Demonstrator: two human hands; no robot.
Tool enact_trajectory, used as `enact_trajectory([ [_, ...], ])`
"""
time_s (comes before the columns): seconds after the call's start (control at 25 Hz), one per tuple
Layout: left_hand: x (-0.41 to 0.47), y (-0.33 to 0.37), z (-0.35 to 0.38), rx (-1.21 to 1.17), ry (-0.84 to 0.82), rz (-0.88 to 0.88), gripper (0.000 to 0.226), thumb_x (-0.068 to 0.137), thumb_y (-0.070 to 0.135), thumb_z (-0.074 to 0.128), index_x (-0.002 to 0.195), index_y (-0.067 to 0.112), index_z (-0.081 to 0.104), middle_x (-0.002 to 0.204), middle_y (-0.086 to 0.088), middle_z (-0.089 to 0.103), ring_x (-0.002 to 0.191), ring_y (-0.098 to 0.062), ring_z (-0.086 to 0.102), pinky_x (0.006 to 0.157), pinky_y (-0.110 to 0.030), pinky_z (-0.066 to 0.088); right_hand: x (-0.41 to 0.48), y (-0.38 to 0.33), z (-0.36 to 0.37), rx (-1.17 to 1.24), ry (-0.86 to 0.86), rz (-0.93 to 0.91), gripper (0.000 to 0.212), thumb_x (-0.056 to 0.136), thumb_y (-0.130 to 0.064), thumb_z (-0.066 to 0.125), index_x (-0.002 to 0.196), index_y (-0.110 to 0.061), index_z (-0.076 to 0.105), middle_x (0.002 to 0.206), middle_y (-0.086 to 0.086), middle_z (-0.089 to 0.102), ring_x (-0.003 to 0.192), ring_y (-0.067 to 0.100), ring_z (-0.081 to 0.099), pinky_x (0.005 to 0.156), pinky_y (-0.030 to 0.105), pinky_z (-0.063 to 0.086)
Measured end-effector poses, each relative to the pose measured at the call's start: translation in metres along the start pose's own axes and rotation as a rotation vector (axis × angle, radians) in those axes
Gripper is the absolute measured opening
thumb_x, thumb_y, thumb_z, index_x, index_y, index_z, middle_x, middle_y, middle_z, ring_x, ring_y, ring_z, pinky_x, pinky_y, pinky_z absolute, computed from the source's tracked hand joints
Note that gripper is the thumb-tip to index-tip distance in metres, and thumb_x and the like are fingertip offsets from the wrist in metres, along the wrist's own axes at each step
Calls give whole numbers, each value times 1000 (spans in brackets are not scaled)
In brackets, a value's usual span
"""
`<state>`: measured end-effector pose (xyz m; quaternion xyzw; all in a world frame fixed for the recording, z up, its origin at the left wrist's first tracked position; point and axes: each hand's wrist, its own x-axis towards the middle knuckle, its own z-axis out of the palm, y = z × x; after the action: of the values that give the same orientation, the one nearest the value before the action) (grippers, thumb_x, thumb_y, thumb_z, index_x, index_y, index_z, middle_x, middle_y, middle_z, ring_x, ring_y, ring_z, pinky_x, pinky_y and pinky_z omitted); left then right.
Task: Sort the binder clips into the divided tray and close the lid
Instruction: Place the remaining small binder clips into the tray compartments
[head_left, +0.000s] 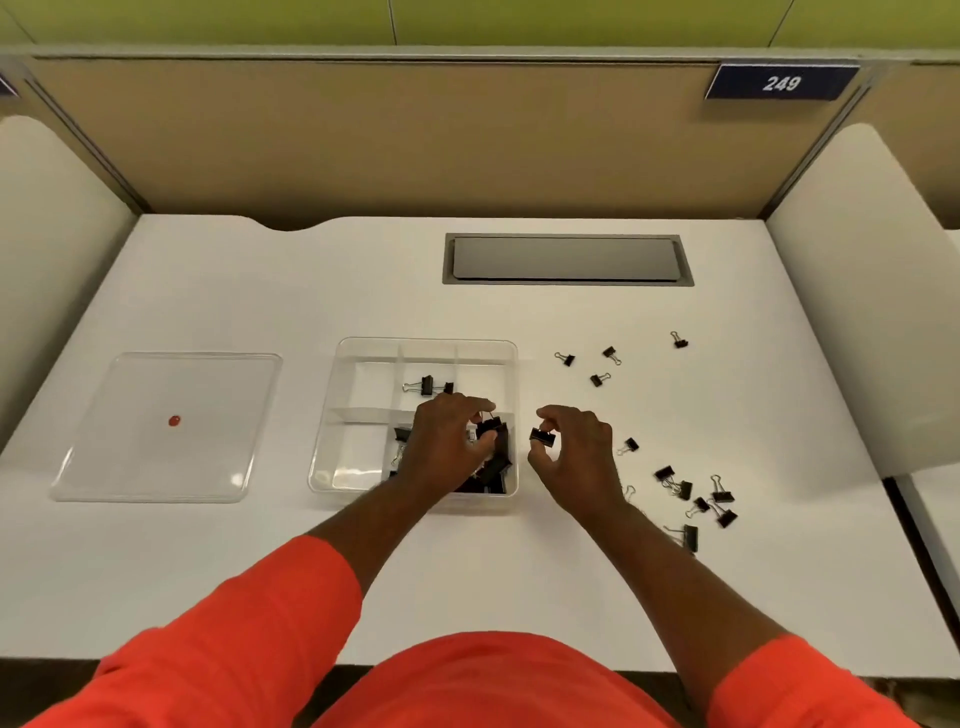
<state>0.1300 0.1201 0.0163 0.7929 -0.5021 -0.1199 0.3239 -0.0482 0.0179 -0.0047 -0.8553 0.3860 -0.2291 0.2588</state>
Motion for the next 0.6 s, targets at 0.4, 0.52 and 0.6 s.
enact_trajectory([
  [0.4,41,-92,-52,57,55,-84,40,74,33,79,111,29,66,94,14,67,93,-12,59,90,-42,48,59,-83,67,2,-44,-48,34,82,-22,70,116,-24,61,104,-11,64,101,15,55,91,31,33],
  [0.52,46,-103,-54,64,46,-97,45,71,37,80,113,31,65,106,12,68,105,-14,59,95,-42,46,72,-88,78,-14,-55,-38,35,82,-23,70,116,-24,62,105,-11,65,102,15,55,91,26,29],
  [0.6,45,-111,-54,54,50,-73,48,70,42,79,115,31,64,114,11,67,111,-13,58,99,-41,44,74,-91,83,-10,-69,-34,35,82,-22,71,116,-24,62,104,-11,65,102,15,55,91,27,29],
])
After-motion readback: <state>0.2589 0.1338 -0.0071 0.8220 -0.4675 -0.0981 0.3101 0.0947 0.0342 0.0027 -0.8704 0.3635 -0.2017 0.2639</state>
